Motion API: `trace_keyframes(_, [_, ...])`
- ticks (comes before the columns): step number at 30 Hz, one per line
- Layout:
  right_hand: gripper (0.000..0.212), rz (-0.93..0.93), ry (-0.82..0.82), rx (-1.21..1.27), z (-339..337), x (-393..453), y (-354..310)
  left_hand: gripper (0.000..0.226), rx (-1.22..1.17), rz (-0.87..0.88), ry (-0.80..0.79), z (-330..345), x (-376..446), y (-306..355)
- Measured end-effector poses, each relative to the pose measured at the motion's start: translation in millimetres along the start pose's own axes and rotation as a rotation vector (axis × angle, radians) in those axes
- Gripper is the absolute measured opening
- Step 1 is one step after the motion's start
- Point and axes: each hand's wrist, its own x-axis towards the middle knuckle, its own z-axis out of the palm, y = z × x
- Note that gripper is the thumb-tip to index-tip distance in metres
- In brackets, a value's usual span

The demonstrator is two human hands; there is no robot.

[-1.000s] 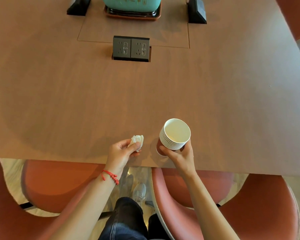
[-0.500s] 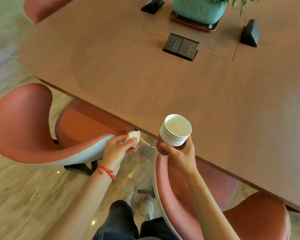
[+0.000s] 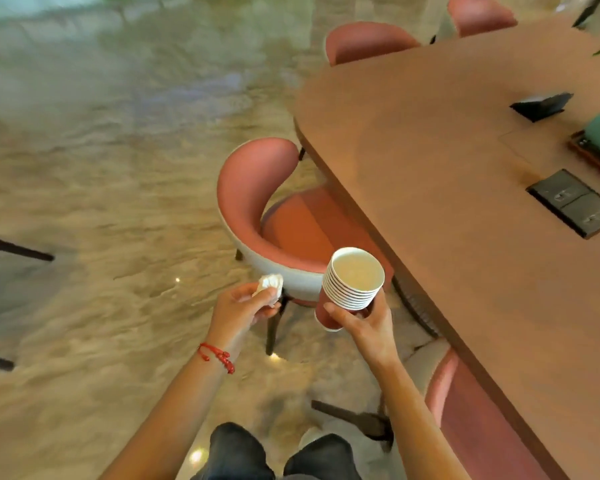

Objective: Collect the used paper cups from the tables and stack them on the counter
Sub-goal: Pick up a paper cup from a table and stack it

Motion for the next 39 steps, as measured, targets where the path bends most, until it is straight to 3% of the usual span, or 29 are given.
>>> trace_keyframes(10, [0.061,-0.057,-0.361,-0.072,204,10,-26,0.007,-0.157,0.067,0.33,-195,-1,31])
trace_keyframes(17, [0.073,-0.128,-0.669,-0.13,316,-2,-36,0.008,-0.281,0.105,0.589,-291,-29,31])
trace_keyframes(29, [0.073,-0.167,-1.284,-0.244,450,-22,-46,0.008,-0.588,0.19,1.126,-355,-77,12])
trace_keyframes(39, [0.073,-0.201,-1.634,-0.298,537,-90,-45,0.015,-0.758,0.237,1.403,-396,-128,-12])
